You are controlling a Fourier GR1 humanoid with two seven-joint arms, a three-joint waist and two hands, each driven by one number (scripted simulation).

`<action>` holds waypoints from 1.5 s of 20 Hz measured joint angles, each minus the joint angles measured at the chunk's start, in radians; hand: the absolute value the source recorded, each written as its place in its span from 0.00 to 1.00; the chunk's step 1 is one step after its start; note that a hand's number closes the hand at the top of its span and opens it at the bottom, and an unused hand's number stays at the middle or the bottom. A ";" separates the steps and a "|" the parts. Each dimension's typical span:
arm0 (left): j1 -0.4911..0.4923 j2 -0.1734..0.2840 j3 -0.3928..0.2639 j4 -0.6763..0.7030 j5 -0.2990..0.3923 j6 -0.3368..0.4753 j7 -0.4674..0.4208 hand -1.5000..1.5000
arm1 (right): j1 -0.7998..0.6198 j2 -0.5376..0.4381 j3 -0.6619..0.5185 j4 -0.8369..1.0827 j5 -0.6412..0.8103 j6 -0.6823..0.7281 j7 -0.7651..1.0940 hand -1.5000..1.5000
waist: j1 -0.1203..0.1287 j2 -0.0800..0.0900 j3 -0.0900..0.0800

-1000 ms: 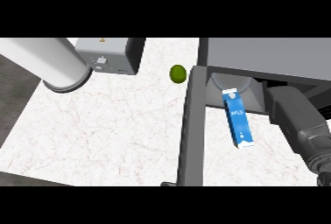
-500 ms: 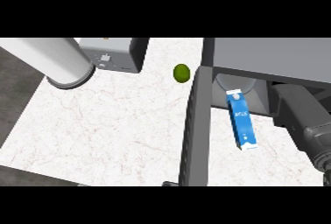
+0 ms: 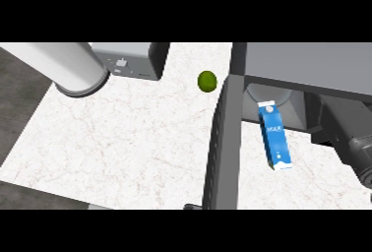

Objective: Pick up the milk, place it into the microwave and close the microwave

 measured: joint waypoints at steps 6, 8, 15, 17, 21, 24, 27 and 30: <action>-0.019 -0.002 -0.018 0.016 -0.024 -0.014 -0.003 0.00 | -0.017 0.015 0.021 -0.003 0.013 0.115 -0.009 0.00 | -0.002 -0.003 0.012; -0.028 0.000 -0.021 0.020 -0.034 -0.018 -0.004 0.00 | -0.022 0.018 0.039 0.005 0.030 0.121 0.007 0.00 | 0.000 -0.004 0.015; -0.048 -0.009 -0.050 0.039 -0.059 -0.027 -0.002 0.00 | -0.048 0.058 0.059 0.012 0.042 0.063 0.060 0.00 | 0.002 -0.009 0.027; -0.050 -0.005 -0.055 0.048 -0.064 -0.030 0.002 0.00 | -0.055 0.073 0.059 0.010 0.040 0.046 0.067 0.00 | 0.000 -0.010 0.029; -0.053 -0.013 -0.067 0.060 -0.081 -0.038 0.003 0.00 | -0.068 0.104 0.059 0.000 0.034 0.028 0.061 0.00 | -0.005 -0.012 0.032; -0.057 -0.020 -0.082 0.069 -0.095 -0.044 0.005 0.00 | -0.079 0.121 0.054 -0.007 0.027 0.011 0.056 0.00 | -0.014 -0.010 0.033; -0.060 -0.033 -0.095 0.076 -0.110 -0.049 0.004 0.00 | -0.086 0.133 0.048 -0.012 0.021 -0.024 0.046 0.00 | -0.025 -0.008 0.032; -0.052 -0.052 -0.105 0.088 -0.126 -0.062 -0.002 0.00 | -0.090 0.142 0.038 -0.011 0.012 -0.058 0.041 0.00 | -0.033 -0.008 0.027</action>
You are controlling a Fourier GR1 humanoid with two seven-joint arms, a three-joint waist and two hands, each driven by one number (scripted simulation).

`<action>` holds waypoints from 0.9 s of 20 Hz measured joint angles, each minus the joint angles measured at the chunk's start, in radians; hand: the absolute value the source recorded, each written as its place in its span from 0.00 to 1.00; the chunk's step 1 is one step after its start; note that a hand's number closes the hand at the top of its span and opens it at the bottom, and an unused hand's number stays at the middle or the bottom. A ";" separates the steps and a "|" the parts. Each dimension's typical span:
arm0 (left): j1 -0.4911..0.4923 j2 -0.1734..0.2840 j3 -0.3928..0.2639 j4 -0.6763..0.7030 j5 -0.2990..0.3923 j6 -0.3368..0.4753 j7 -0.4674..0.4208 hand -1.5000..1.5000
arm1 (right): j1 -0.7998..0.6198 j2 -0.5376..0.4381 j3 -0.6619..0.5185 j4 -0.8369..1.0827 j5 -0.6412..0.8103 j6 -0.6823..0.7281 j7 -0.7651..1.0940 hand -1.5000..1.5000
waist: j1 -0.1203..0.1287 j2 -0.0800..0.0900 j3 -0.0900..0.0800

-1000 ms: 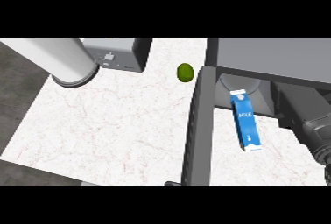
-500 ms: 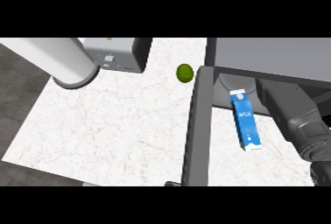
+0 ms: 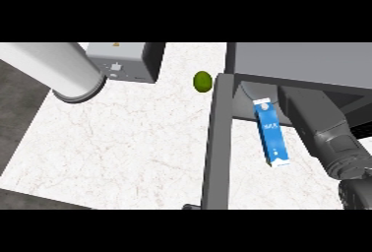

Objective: Pick up the milk, place it into the microwave and close the microwave

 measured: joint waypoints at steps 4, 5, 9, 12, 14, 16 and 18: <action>0.020 -0.026 -0.012 0.001 -0.026 -0.020 -0.005 0.00 | -0.002 0.006 0.006 0.010 0.006 -0.006 0.001 0.00 | -0.011 -0.005 -0.006; 0.025 -0.034 -0.016 -0.002 -0.035 -0.025 -0.007 0.00 | 0.001 0.007 0.010 0.012 0.009 -0.001 0.000 0.00 | -0.017 -0.010 -0.009; 0.045 -0.073 -0.031 -0.007 -0.065 -0.055 -0.026 0.00 | 0.005 0.012 0.011 0.017 0.008 0.027 0.006 0.00 | -0.036 -0.022 -0.016; 0.067 -0.107 -0.060 -0.006 -0.077 -0.095 -0.038 0.00 | 0.023 0.007 0.010 0.015 0.005 0.087 -0.004 0.00 | -0.059 -0.037 -0.024; 0.077 -0.129 -0.086 -0.001 -0.091 -0.124 -0.043 0.00 | 0.029 0.004 0.003 0.011 -0.004 0.157 -0.006 0.00 | -0.072 -0.042 -0.027; 0.091 -0.150 -0.114 0.002 -0.101 -0.151 -0.047 0.00 | 0.049 0.007 -0.010 0.002 -0.020 0.226 -0.029 0.00 | -0.086 -0.051 -0.030; 0.093 -0.155 -0.139 0.012 -0.112 -0.172 -0.045 0.00 | 0.060 0.020 -0.021 -0.004 -0.035 0.290 -0.037 0.00 | -0.100 -0.058 -0.032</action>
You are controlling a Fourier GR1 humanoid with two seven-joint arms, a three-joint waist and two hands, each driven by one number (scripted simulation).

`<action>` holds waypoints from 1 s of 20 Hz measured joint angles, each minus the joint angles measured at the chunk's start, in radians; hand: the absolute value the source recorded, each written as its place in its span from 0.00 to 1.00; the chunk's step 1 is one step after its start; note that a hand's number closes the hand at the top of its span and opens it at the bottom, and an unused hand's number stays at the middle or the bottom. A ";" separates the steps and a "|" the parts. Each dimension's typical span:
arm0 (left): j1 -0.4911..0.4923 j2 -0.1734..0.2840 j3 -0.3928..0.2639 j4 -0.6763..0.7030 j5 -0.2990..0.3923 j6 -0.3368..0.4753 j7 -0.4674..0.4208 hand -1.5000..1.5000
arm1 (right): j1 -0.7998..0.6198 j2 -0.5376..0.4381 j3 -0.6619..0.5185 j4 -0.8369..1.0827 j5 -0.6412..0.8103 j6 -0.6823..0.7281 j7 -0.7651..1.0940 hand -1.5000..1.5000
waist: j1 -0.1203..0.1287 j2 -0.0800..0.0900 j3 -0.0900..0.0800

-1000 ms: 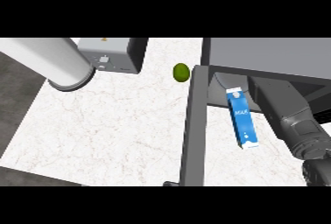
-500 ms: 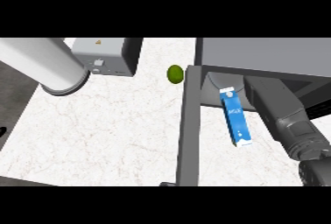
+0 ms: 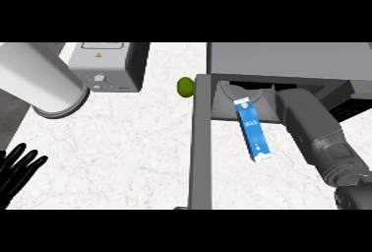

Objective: Pick up the milk, place it into the microwave and close the microwave

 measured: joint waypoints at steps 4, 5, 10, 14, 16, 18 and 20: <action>0.028 -0.016 -0.060 0.011 -0.029 -0.053 0.003 0.00 | 0.054 0.010 -0.029 -0.022 -0.038 0.136 -0.059 0.00 | -0.021 -0.014 -0.003; 0.036 -0.029 -0.073 0.014 -0.050 -0.067 0.000 0.00 | 0.073 0.022 -0.034 -0.027 -0.047 0.165 -0.077 0.00 | -0.027 -0.017 -0.004; 0.018 -0.052 -0.107 0.032 -0.141 -0.096 -0.022 0.00 | 0.153 0.087 -0.045 -0.061 -0.080 0.264 -0.128 0.00 | -0.054 -0.032 -0.006; -0.021 -0.076 -0.124 0.081 -0.259 -0.116 -0.084 0.00 | 0.237 0.140 -0.029 -0.103 -0.090 0.312 -0.152 0.00 | -0.075 -0.041 -0.008; -0.038 -0.081 -0.143 0.100 -0.312 -0.116 -0.108 1.00 | 0.296 0.155 -0.011 -0.124 -0.083 0.324 -0.167 0.00 | -0.084 -0.044 -0.008; -0.056 -0.085 -0.150 0.127 -0.359 -0.120 -0.140 1.00 | 0.360 0.166 0.011 -0.147 -0.070 0.320 -0.182 0.00 | -0.095 -0.047 -0.009; -0.064 -0.087 -0.171 0.143 -0.403 -0.114 -0.169 1.00 | 0.419 0.172 0.029 -0.176 -0.062 0.311 -0.189 0.00 | -0.104 -0.051 -0.010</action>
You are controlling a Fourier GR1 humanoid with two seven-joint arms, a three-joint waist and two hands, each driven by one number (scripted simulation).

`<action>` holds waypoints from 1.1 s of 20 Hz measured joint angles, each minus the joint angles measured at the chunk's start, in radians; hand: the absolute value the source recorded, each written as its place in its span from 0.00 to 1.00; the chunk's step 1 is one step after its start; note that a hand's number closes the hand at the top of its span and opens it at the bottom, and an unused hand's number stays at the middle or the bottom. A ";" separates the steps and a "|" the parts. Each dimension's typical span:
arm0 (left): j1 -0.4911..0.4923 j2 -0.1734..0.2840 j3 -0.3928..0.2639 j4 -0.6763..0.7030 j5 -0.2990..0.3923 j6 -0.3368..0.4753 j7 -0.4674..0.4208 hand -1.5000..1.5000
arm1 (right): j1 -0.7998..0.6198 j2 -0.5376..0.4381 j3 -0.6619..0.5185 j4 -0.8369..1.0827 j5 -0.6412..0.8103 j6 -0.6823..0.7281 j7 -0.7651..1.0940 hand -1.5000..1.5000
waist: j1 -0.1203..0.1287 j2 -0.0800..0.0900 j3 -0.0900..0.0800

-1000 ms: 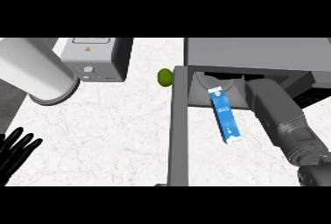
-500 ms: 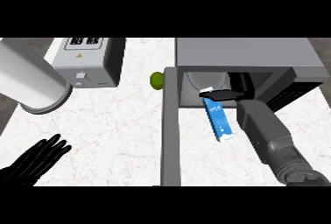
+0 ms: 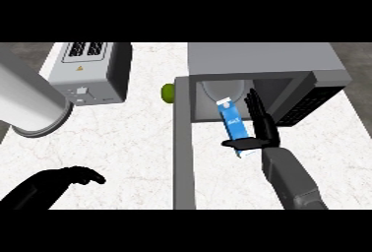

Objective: Pick up the milk, place it into the microwave and close the microwave

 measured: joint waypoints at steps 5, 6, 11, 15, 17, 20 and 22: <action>-0.025 -0.002 -0.065 0.015 -0.097 0.050 -0.048 1.00 | 0.167 -0.005 0.036 -0.088 0.012 0.003 -0.026 0.00 | -0.018 -0.005 -0.001; -0.036 -0.002 -0.083 0.023 -0.123 0.065 -0.054 1.00 | 0.199 -0.009 0.040 -0.109 0.012 0.006 -0.033 0.00 | -0.023 -0.005 -0.002; -0.089 -0.003 -0.149 0.077 -0.252 0.099 -0.100 1.00 | 0.363 -0.038 0.053 -0.238 -0.005 0.047 -0.056 0.00 | -0.039 -0.005 -0.003; -0.133 -0.003 -0.221 0.132 -0.351 0.136 -0.167 1.00 | 0.514 -0.078 0.059 -0.365 -0.028 0.094 -0.067 0.00 | -0.041 -0.001 -0.004; -0.149 -0.004 -0.267 0.165 -0.392 0.173 -0.202 1.00 | 0.595 -0.083 0.067 -0.443 -0.042 0.109 -0.064 0.00 | -0.040 0.001 -0.004; -0.172 -0.004 -0.339 0.217 -0.461 0.239 -0.273 1.00 | 0.710 -0.101 0.081 -0.571 -0.068 0.140 -0.049 0.00 | -0.036 0.004 -0.004; -0.182 -0.004 -0.403 0.249 -0.497 0.302 -0.315 1.00 | 0.784 -0.115 0.091 -0.659 -0.091 0.167 -0.039 0.00 | -0.033 0.006 -0.004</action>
